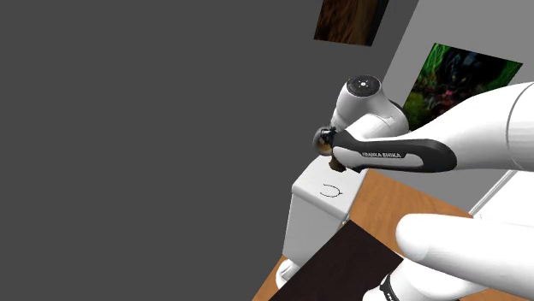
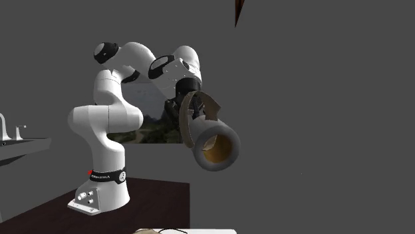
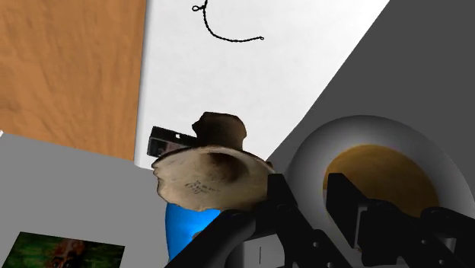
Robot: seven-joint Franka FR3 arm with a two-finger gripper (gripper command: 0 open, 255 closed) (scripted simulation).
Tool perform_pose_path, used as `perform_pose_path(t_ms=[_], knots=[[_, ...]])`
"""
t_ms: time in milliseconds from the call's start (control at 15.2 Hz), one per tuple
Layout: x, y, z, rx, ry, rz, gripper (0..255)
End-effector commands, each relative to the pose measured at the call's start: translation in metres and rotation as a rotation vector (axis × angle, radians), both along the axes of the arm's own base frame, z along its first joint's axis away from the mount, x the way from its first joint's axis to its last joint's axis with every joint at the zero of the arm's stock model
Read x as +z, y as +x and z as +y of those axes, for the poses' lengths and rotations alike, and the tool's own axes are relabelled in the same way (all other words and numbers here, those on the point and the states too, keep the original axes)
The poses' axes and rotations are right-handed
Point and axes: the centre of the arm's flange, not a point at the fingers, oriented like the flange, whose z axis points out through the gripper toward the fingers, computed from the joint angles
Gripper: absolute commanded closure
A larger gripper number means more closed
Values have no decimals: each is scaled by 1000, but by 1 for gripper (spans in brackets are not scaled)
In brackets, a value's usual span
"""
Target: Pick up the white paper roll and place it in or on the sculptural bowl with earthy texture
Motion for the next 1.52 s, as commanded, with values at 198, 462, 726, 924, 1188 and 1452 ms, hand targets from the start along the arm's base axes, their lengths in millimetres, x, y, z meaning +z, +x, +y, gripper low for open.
perform_pose_path(t_ms=[198, 462, 726, 924, 1188, 1452], knots=[[27, 0, -1, 0, 0, 0, 255], [29, 2, -40, 0, 0, 0, 255], [31, 5, -93, 0, 0, 0, 255], [32, 7, -133, 0, 0, 0, 255], [34, 10, -185, 0, 0, 0, 255], [36, 14, -249, 0, 0, 0, 255]])
